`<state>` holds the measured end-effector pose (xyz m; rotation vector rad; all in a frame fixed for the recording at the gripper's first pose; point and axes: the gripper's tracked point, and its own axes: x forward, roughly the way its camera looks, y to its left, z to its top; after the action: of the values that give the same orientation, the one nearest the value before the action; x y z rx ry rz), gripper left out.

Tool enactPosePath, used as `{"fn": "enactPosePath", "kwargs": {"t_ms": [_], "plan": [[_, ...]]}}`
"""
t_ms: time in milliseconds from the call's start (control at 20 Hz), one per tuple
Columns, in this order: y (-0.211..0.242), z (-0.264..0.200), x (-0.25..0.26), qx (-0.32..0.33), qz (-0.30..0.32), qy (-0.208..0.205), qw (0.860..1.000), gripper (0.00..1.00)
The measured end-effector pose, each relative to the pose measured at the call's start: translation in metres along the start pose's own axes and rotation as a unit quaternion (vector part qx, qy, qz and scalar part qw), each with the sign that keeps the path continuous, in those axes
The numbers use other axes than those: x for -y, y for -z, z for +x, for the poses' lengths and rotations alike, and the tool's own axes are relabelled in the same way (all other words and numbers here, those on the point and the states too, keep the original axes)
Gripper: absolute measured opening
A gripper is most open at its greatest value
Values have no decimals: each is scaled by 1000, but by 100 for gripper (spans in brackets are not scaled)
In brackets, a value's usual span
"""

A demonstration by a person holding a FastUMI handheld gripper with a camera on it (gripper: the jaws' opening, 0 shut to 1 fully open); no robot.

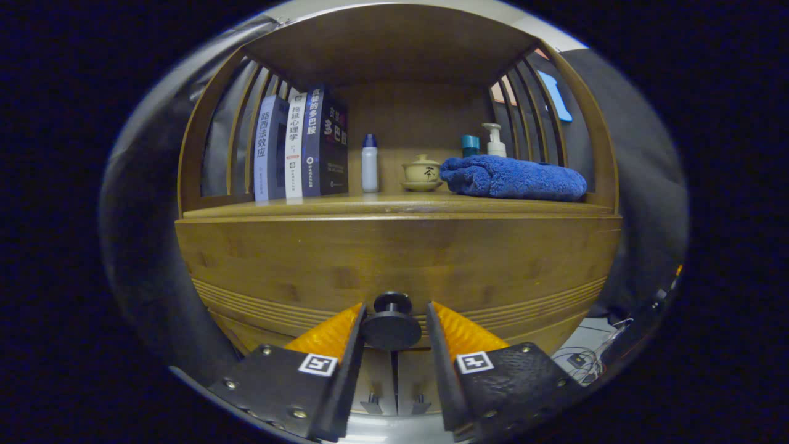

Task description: Pull open the drawer, take out the items inside it, and place them on the countertop above the cabinet.

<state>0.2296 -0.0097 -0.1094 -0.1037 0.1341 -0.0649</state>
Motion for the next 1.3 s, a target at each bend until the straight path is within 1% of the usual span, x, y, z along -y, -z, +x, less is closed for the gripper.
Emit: {"fn": "enactPosePath", "kwargs": {"t_ms": [50, 150, 200, 350, 450, 600, 800, 850, 900, 950, 1000, 1050, 1100, 1150, 1200, 1250, 1300], "plan": [[1, -2, 2, -4, -8, 4, 1000, 43], [0, 0, 1, -8, 0, 2, 1000, 43], [0, -2, 0, -9, 0, 1, 1000, 38], [2, -5, 1, -22, 3, 6, 1000, 35], [2, -11, 0, -25, 0, 5, 1000, 35], [-1, -29, -2, -15, 10, 2, 1000, 35], [-5, -54, -1, -18, -5, 8, 1000, 35], [-8, -62, 0, -13, -6, 8, 1000, 36], [-22, -75, 8, 16, 3, 19, 1000, 35], [-46, -100, 12, 64, 36, 14, 997, 25], [-61, -97, 15, 89, 56, 11, 994, 15], [-65, -101, 22, 84, 63, 12, 994, 5], [-63, -103, 25, 68, 51, 9, 996, 4], [-57, -102, 24, 55, 34, -1, 998, 7], [-49, -102, 13, 45, 23, -23, 998, 16], [-43, -97, 2, 40, 20, -35, 998, 25], [-40, -92, -4, 38, 21, -35, 998, 34]]}}
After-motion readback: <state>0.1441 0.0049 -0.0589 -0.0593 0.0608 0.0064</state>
